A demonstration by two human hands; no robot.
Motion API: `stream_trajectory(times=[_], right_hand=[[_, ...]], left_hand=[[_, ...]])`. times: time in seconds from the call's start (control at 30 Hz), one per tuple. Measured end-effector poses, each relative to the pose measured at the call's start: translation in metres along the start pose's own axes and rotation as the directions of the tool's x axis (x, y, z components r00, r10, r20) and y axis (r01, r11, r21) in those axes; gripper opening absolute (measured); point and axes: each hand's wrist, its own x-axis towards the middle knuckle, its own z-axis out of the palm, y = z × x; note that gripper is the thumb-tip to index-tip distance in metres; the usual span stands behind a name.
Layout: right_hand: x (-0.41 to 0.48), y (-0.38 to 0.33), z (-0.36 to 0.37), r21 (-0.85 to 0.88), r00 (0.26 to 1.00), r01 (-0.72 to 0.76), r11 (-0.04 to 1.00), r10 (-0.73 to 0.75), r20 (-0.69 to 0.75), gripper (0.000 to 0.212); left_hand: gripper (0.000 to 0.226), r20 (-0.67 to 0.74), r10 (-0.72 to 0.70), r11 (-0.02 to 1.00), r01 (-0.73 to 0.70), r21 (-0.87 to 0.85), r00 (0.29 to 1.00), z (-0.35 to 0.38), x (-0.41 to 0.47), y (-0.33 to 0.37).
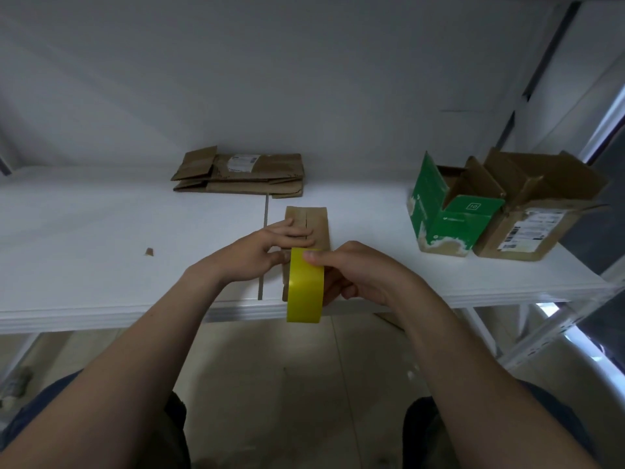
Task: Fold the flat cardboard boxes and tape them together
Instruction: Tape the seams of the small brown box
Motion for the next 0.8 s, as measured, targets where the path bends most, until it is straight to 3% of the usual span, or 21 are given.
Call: stream_trajectory(times=[0.13,0.33,0.43,0.53,0.6,0.67,0.73,0.8], right_hand=[[-0.003,0.009,0.011,-0.007,0.993,-0.104,0.995,0.104,0.049,0.033],[-0.001,0.018,0.016,0.045,0.990,-0.136,0.990,0.135,0.026,0.041],[-0.001,0.012,0.009,-0.183,0.992,-0.123,0.975,0.119,-0.034,0.053],[0.008,0.005,-0.001,-0.423,0.957,0.001,0.906,-0.123,-0.261,0.047],[0.023,0.004,-0.007,-0.432,0.853,0.208,0.878,-0.379,-0.359,0.030],[0.041,0.003,-0.007,-0.499,0.804,0.354,0.791,-0.530,-0.270,0.027],[0.058,0.007,-0.005,-0.611,0.815,0.406,0.680,-0.572,-0.096,0.051],[0.066,0.009,-0.006,-0.649,0.803,0.433,0.626,-0.595,-0.038,0.062]], left_hand=[[0.058,0.010,0.004,1.000,-0.004,-0.023,1.000,-0.002,0.001,0.000],[0.061,0.010,-0.038,0.996,0.038,-0.078,0.999,-0.003,0.003,0.000],[0.062,0.010,-0.106,0.985,0.106,-0.135,0.994,-0.003,0.003,0.000],[0.058,-0.026,-0.179,0.952,0.166,-0.256,0.984,0.000,0.000,0.004],[0.051,-0.077,-0.195,0.937,0.163,-0.309,0.978,0.001,-0.001,0.011],[0.049,-0.151,-0.216,0.933,0.159,-0.322,0.964,0.004,-0.001,0.014],[0.050,-0.185,-0.252,0.913,0.170,-0.372,0.950,0.004,0.000,0.016],[0.046,-0.228,-0.304,0.890,0.190,-0.415,0.925,0.006,0.003,0.020]])
